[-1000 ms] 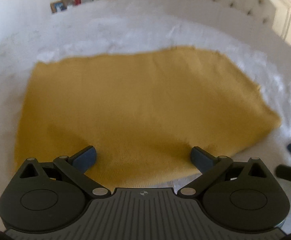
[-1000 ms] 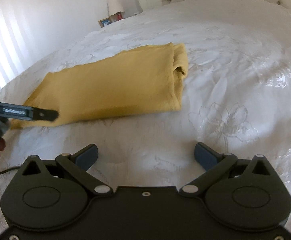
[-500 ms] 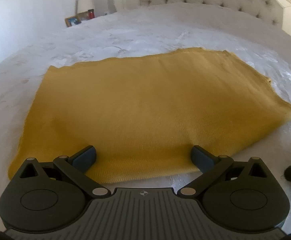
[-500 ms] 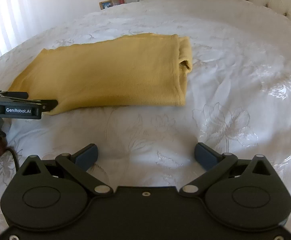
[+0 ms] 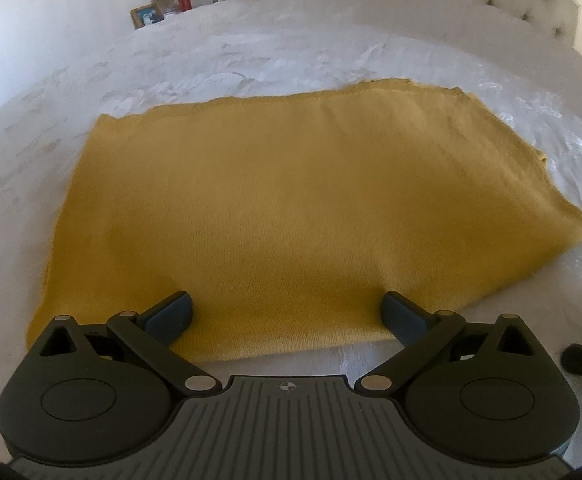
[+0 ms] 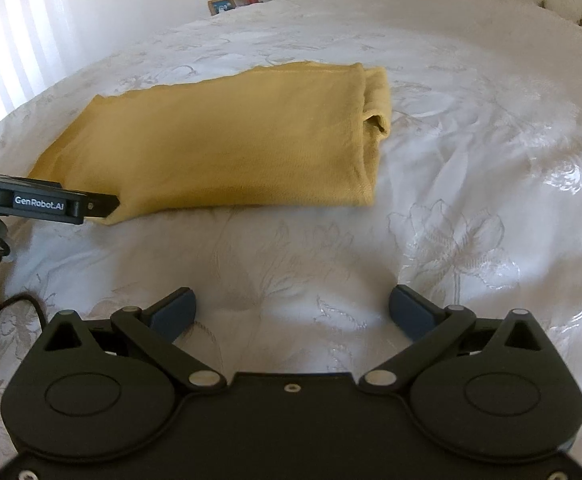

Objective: Fold small clothes

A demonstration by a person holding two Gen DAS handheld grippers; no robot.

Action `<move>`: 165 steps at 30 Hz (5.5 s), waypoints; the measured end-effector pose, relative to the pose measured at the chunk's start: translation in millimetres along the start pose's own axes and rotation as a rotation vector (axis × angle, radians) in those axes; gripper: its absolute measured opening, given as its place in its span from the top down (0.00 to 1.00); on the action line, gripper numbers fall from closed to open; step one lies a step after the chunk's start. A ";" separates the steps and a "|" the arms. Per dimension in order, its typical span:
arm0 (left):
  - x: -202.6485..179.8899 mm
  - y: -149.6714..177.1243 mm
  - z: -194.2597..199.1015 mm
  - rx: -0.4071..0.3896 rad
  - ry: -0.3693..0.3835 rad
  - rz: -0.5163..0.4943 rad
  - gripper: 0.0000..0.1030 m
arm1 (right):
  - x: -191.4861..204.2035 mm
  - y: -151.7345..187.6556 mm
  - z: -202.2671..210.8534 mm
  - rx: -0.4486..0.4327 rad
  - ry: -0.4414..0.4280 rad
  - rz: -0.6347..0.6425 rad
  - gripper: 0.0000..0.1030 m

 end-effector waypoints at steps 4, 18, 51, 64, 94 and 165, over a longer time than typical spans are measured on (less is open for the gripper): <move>0.3 3.4 3.0 0.000 -0.005 0.012 0.01 | -0.1 0.1 -0.4 -0.005 0.001 0.000 0.00; 28.7 -89.4 -10.4 -0.042 -0.072 0.114 0.24 | -0.6 -1.0 -1.4 0.001 0.004 -0.006 0.00; 2.9 -63.7 -29.3 0.084 -0.118 0.054 0.29 | -1.7 -0.9 -1.8 0.002 0.000 -0.010 0.00; 34.8 -23.1 30.1 0.011 -0.045 0.137 0.28 | -15.4 -6.9 5.9 -0.043 -0.120 -0.171 0.00; 147.5 -7.5 41.4 -0.086 -0.021 0.173 0.28 | -29.6 -129.6 -104.0 0.130 -0.252 -0.341 0.73; 189.3 -87.7 26.7 -0.175 0.136 0.226 0.28 | 204.8 -161.4 -41.6 -0.105 -0.281 0.107 0.37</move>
Point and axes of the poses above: each gripper's, at about its wrist camera, not at the fingertips, and z roughly against the way its jaws point, x to its left, y to its underside, the point moved 10 cm from there along -z, roughly the way its jaws point, and after that the axes turned 7 degrees about y, right-handed, at the moved point
